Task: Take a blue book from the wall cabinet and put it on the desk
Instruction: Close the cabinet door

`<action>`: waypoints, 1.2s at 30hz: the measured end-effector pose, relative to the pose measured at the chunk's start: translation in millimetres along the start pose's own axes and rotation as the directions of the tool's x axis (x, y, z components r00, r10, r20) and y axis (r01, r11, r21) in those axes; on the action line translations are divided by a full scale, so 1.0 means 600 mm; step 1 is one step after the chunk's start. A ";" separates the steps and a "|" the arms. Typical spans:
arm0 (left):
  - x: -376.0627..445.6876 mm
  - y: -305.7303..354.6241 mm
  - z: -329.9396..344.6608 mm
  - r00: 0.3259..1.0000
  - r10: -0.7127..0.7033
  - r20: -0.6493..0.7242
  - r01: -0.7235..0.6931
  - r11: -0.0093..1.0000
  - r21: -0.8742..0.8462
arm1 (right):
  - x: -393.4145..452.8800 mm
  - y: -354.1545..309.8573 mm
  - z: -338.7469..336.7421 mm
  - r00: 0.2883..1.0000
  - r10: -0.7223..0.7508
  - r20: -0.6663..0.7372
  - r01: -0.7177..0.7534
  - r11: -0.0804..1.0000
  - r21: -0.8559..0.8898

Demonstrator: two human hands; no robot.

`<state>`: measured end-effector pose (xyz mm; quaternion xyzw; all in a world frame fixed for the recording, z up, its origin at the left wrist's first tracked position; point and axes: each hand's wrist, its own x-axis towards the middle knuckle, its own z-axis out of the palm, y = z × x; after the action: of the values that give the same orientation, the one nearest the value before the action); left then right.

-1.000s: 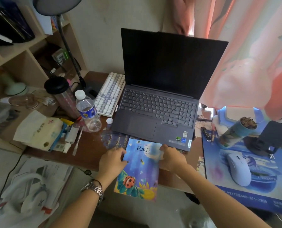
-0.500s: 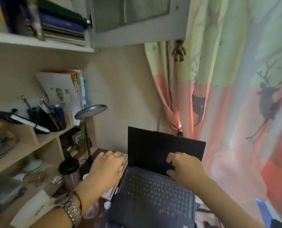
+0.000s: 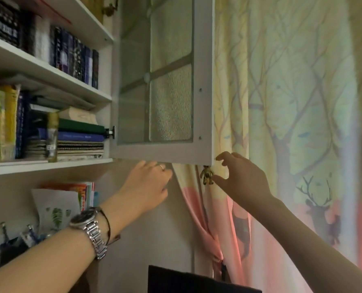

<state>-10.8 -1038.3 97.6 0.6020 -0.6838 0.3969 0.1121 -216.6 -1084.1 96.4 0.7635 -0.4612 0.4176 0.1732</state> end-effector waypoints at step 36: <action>0.096 -0.100 -0.142 0.918 0.114 -0.381 -0.126 0.992 -0.005 | 0.101 -0.121 -0.035 0.990 -0.061 -0.126 0.120 0.835 0.538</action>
<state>1.6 -1020.3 214.4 0.4690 -0.6904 0.5020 0.2266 -151.4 -1066.8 165.8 0.7793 -0.2776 0.5618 -0.0072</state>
